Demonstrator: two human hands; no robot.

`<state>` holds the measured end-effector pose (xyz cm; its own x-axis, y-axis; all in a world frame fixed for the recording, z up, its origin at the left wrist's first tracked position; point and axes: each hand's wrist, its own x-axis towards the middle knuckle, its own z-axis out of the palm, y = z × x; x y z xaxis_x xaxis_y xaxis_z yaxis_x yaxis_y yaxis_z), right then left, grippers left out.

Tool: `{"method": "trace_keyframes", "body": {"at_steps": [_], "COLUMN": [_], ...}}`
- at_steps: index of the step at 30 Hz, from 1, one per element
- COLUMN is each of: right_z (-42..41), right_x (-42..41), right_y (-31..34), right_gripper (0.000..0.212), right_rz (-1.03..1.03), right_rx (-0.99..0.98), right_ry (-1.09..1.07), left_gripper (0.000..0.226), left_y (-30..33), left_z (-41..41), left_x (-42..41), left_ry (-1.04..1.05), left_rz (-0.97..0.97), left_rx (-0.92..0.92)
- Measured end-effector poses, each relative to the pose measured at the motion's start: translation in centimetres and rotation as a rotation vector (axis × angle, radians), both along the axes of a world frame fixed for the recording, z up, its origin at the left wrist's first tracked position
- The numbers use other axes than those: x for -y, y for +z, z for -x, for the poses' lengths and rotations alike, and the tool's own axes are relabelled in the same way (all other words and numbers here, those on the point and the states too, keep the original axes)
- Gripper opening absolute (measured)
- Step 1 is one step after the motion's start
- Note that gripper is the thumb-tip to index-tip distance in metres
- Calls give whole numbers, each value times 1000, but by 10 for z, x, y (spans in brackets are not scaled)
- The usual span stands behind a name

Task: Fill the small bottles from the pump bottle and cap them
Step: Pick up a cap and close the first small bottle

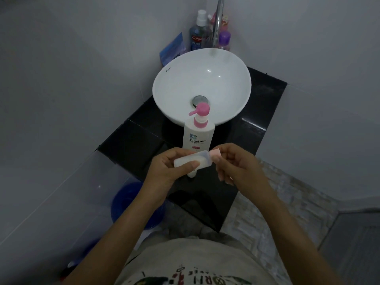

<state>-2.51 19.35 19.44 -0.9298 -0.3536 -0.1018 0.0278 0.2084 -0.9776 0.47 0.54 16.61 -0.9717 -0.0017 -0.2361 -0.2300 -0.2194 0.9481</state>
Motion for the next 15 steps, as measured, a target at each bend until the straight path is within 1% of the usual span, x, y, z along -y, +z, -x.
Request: {"method": "trace_keyframes", "body": {"at_steps": [4, 6, 7, 8, 10, 13, 15], "right_z": [-1, 2, 4, 7, 13, 23, 28], "right_x": [1, -4, -8, -12, -15, -10, -5], "right_y": [0, 2, 2, 0, -10, -40, -65], "right_gripper": [14, 11, 10, 10, 13, 22, 27], "right_rz": [12, -57, -125, -222, -440, -694, -839], "right_rx": [-12, -86, -157, -243, -381, -415, -427], "right_ry": [-79, -122, -138, -143, -117, 2, 101], "left_gripper": [45, 45, 47, 50, 51, 51, 51], "left_y": [-1, -2, -5, -9, -22, -44, -58], "left_z": [2, 5, 8, 11, 16, 25, 31], "left_x": [-1, 2, 4, 7, 14, 15, 10], "left_ry": [-16, -72, -87, -85, -70, -135, -189], "left_rz": [46, 108, 172, 280, 577, 985, 1162], "left_rx": [-43, -71, -89, -103, -123, -212, -276]}}
